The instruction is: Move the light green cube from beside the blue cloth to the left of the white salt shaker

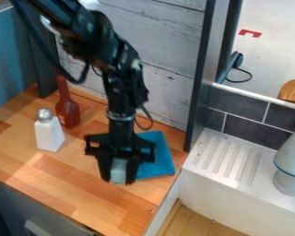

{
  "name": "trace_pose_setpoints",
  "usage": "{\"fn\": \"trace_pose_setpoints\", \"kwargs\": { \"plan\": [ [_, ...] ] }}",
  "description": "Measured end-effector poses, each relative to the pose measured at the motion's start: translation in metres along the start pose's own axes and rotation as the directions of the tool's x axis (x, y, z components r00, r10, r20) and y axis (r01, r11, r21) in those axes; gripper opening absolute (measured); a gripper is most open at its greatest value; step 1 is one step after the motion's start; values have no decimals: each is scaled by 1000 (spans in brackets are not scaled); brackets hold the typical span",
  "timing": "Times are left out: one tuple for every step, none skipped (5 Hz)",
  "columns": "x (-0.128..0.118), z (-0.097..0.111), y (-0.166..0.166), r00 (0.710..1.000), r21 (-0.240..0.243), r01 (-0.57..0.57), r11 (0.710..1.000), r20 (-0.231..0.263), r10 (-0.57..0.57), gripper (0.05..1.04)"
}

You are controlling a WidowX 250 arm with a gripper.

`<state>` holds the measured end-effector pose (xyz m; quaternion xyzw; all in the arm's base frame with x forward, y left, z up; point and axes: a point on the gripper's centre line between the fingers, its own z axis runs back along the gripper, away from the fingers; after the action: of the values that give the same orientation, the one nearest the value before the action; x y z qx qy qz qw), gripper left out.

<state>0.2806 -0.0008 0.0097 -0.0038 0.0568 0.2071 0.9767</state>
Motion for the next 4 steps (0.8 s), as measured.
{"fn": "trace_pose_setpoints", "kwargs": {
  "plan": [
    [-4,45,10,999,-66,-9,998,42,12,549],
    [-6,85,45,992,-125,-73,989,96,86,549],
    [-5,91,87,983,-137,-145,980,91,158,549],
    [6,94,133,959,-142,-245,959,108,261,549]
  ]
}}
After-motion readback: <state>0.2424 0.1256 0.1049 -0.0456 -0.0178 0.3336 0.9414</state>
